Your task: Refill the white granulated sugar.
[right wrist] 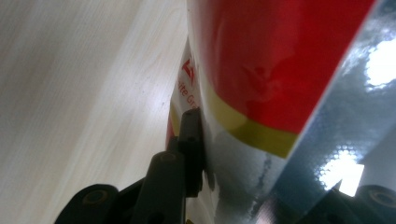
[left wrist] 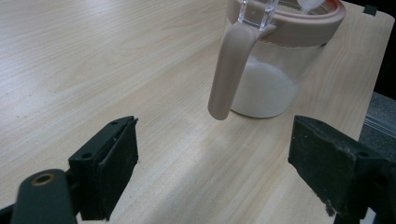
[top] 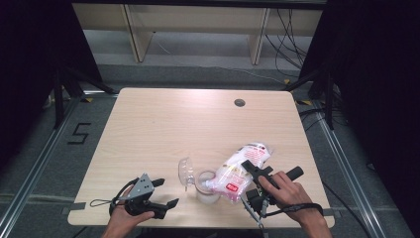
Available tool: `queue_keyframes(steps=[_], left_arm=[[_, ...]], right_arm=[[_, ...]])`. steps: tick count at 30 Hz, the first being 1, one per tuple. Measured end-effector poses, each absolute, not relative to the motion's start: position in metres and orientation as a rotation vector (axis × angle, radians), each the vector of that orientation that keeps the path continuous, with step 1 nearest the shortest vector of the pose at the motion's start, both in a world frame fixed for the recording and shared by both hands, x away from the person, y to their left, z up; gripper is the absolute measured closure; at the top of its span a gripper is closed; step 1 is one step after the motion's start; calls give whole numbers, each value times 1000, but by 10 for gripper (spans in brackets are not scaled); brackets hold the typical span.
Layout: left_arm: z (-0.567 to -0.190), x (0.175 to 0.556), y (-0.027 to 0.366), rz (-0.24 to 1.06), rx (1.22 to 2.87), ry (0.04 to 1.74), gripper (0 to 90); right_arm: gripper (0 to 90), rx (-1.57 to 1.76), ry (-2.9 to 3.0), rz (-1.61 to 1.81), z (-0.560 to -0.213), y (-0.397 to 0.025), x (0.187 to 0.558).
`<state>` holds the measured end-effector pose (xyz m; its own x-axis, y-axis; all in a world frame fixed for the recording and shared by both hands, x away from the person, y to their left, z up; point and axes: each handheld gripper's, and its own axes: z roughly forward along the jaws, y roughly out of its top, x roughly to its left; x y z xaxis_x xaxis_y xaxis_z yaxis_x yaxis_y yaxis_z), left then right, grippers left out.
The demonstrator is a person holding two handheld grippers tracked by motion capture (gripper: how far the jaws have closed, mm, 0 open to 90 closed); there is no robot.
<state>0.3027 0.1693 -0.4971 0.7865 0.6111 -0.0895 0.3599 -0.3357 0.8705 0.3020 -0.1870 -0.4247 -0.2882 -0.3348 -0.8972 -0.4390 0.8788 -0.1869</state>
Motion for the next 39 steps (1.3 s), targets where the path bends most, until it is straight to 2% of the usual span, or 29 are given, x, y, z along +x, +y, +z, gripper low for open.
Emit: queue_keyframes(steps=[11,15,21,25,39], left_arm=[[-497,301,169,299,1946,768,154],[-497,301,169,300,1946,768,154],[-497,301,169,295,1942,764,154],[-497,302,169,298,1942,758,154],[-496,302,171,316,1955,734,154]], right_arm=[[750,-534,1951,226,-420,-194,310],[752,-415,2006,297,-421,-197,308],[754,-454,1990,355,-411,-199,312],[755,-332,2029,427,-415,-204,313],[762,-233,2048,573,-416,-221,323]])
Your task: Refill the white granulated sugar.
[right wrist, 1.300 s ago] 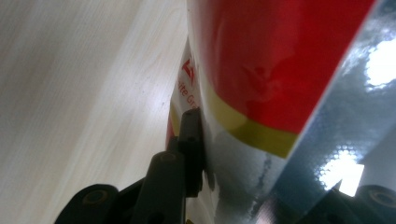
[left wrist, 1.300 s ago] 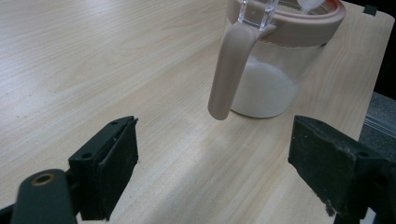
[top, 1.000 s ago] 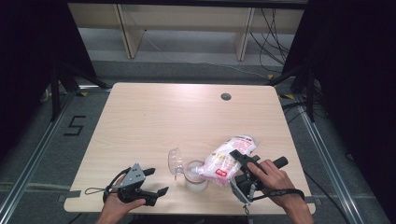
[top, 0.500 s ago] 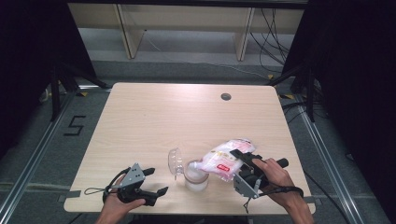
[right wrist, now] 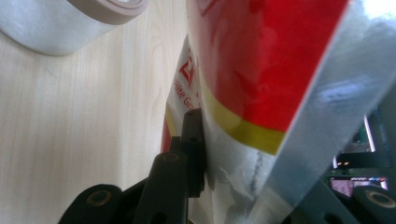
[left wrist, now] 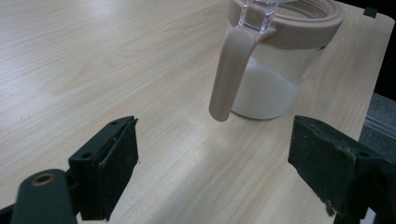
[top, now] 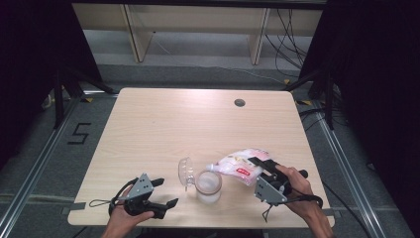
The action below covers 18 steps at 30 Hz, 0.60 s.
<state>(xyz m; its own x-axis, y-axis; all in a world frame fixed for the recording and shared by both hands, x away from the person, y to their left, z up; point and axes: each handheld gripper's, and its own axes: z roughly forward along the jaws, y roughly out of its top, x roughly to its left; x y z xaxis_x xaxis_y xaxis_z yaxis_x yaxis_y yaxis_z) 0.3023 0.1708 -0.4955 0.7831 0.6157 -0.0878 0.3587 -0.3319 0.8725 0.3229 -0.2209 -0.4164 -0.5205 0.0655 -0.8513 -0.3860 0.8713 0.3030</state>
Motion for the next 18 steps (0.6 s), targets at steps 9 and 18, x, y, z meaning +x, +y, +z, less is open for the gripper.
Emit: queue_keyframes(steps=[9,18], left_arm=[[-496,302,170,312,1939,744,154],[-495,302,171,315,1949,736,154]], right_arm=[[766,-23,2087,718,-421,-237,330],[771,130,2125,779,-434,-249,337]])
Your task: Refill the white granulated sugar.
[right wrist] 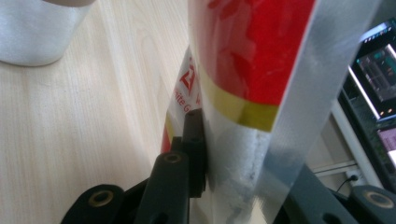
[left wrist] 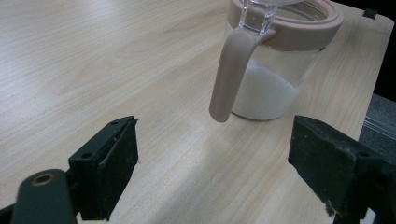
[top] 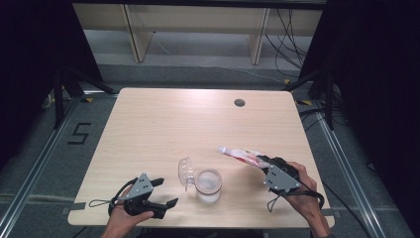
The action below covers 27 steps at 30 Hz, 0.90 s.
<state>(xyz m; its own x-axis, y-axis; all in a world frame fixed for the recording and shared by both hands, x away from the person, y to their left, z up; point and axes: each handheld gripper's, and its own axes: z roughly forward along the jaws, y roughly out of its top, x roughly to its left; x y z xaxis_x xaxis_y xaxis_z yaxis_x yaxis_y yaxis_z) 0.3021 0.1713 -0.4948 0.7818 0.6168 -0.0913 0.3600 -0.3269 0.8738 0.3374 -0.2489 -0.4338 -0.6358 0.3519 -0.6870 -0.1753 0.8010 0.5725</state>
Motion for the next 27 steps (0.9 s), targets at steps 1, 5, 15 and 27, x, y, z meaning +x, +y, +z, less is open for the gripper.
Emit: queue_keyframes(steps=[1,5,15,27], left_arm=[[-495,302,172,316,1949,738,154],[-495,302,171,314,1948,737,154],[-495,302,171,313,1949,738,154],[-495,300,170,307,1943,760,154]], right_arm=[[772,126,2126,789,-434,-251,339],[774,189,2135,848,-438,-254,343],[781,306,2173,936,-448,-261,350],[785,524,2129,1023,-451,-276,352]])
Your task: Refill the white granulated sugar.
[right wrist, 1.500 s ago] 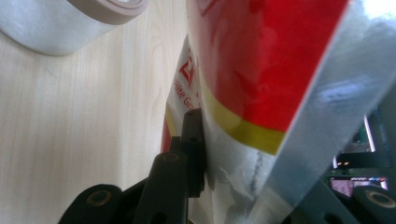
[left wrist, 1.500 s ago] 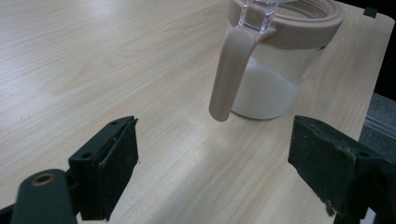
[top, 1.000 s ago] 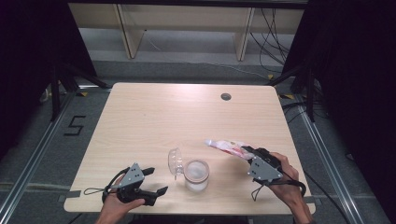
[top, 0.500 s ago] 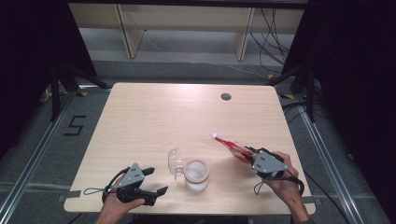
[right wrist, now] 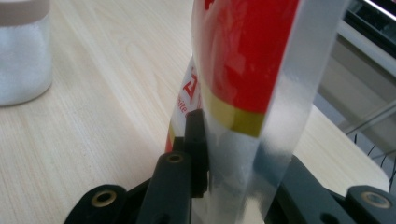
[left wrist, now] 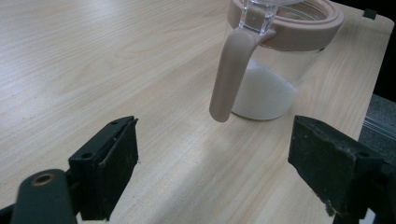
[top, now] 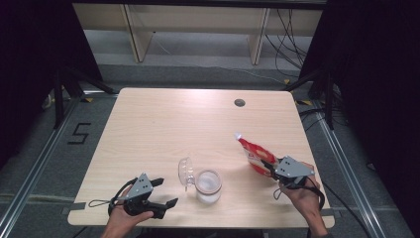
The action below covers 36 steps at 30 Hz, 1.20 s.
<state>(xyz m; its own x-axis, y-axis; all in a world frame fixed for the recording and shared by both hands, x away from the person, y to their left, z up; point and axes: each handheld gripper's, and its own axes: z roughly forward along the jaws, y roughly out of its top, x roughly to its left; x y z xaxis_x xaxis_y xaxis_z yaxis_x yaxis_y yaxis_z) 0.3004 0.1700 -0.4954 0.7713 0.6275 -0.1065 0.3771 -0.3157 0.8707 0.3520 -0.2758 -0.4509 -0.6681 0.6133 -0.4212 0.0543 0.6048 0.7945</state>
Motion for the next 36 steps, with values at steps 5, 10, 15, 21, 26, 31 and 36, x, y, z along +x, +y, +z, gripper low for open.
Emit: queue_keyframes(steps=[5,10,15,21,26,31,36], left_arm=[[-496,300,169,299,1931,772,154],[-496,301,170,313,1948,736,154],[-496,301,170,312,1946,738,154],[-496,301,169,312,1946,739,154],[-496,301,169,314,1947,739,154],[-496,301,170,318,1956,734,154],[-496,301,170,317,1949,738,154]], right_arm=[[785,581,2109,1061,-454,-283,349],[783,675,2079,1108,-457,-289,347],[771,713,2050,1116,-460,-294,346],[743,774,2021,1125,-463,-295,342],[671,804,2019,1105,-463,-293,341],[546,814,1998,1095,-462,-290,336],[438,880,1964,1110,-461,-292,330]])
